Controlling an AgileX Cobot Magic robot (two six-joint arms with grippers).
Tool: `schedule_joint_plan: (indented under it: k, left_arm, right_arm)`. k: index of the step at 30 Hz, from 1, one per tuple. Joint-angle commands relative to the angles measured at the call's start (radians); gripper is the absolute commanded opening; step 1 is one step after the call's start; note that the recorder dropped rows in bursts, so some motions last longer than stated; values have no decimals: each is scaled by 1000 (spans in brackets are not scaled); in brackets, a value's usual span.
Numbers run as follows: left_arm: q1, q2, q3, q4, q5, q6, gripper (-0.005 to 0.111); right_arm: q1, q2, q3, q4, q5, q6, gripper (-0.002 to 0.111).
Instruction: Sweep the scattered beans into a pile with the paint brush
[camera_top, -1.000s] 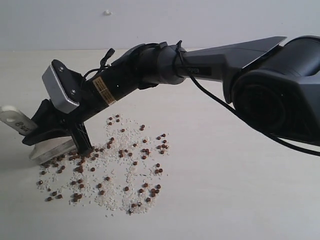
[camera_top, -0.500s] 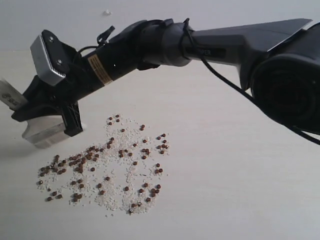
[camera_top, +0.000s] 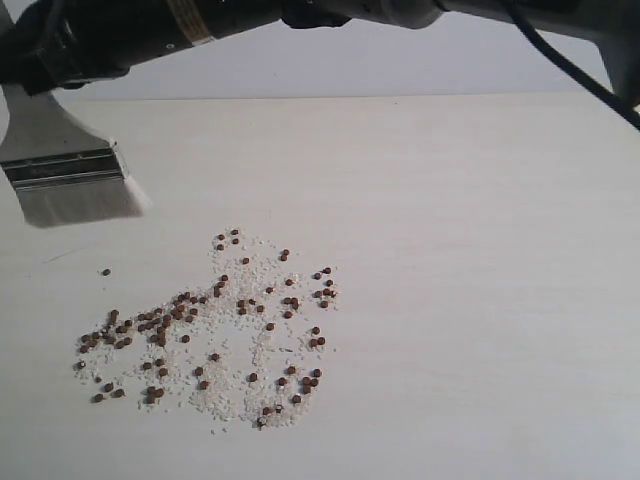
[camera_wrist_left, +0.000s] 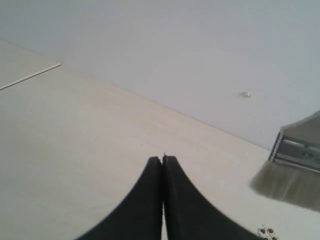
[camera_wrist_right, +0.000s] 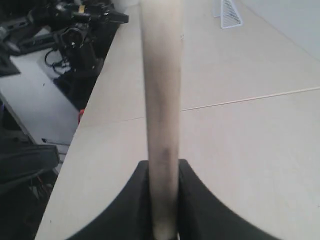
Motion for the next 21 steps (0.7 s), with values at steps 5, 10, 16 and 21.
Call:
schedule_joint_plan:
  k: [5,10,16,21]
  left_arm:
    - [-6,-6,3,-3,-2,-3,0]
    - [-6,-6,3,-3,-2,-3,0]
    - [-6,-6,3,-3,-2,-3,0]
    - [-6,-6,3,-3,-2,-3,0]
  right_arm:
    - [-5,35,-2,12,9,-355,0]
    - [-5,169,-4,108,-3,-716,0]
    - [-5,323,-121,154,-59,-854,0]
    - [-5,412,-260,19,-86,-784,0]
